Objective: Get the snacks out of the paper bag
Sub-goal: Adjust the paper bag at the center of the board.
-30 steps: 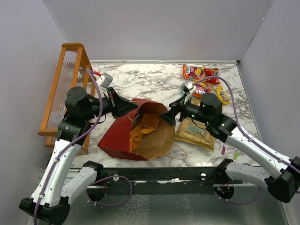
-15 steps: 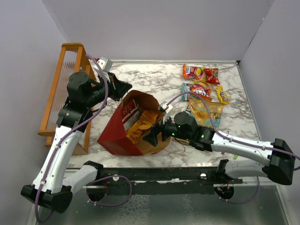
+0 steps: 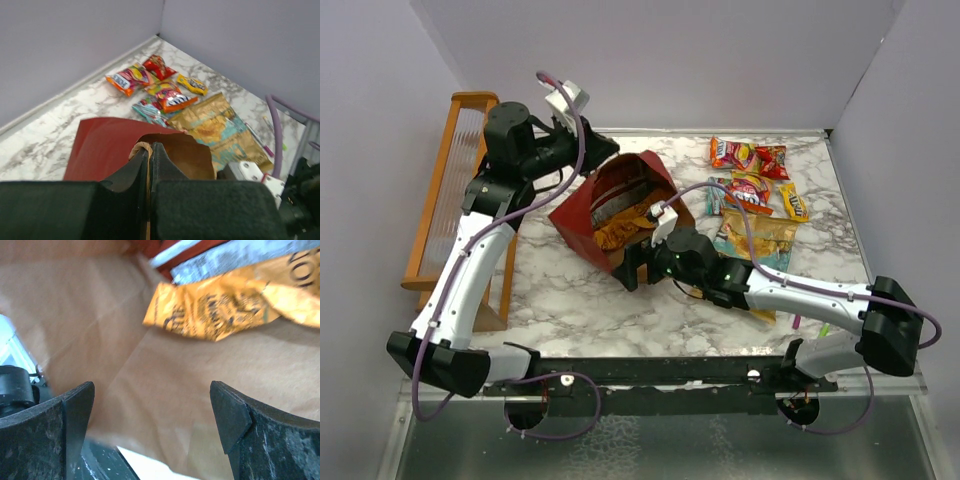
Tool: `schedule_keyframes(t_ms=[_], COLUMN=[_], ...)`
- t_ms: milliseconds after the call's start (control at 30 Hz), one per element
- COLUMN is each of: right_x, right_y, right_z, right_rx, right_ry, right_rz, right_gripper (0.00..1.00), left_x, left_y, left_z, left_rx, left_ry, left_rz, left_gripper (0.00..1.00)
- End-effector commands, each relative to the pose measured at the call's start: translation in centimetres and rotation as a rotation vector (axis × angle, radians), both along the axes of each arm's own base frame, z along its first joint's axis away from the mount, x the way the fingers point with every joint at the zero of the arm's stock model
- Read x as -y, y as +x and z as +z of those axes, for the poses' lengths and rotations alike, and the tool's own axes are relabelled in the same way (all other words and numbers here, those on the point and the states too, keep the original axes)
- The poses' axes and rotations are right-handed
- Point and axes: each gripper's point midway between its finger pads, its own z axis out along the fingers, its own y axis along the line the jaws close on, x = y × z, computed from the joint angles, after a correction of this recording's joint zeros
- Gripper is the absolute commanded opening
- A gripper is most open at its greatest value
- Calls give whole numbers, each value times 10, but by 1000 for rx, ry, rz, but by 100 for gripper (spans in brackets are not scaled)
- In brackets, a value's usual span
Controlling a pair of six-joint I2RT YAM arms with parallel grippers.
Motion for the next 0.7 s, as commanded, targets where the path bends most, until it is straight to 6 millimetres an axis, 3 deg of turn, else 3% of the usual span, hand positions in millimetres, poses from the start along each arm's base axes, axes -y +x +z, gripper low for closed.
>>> schedule_keyframes(t_ms=[0, 100, 233, 433, 567, 667], right_x=[3, 10, 23, 39, 32, 32], right_y=[5, 1, -6, -29, -64, -57], right_z=[2, -3, 0, 23, 18, 22], right_rx=[58, 124, 275, 623, 777, 903], right_ry=[-45, -104, -172, -156, -196, -259], right_rz=[-2, 58, 164, 351, 620, 602], right_gripper=[99, 99, 99, 99, 99, 99], left_x=[20, 22, 18, 10, 9, 10], left_y=[-46, -70, -96, -106, -101, -99], left_z=[-10, -49, -71, -57, -45, -44], left_rx=[7, -106, -182, -173, -181, -188], left_ry=[-49, -81, -132, -201, -222, -227], left_rz=[-240, -296, -305, -234, -208, -207], left_gripper=[0, 0, 0, 0, 0, 0])
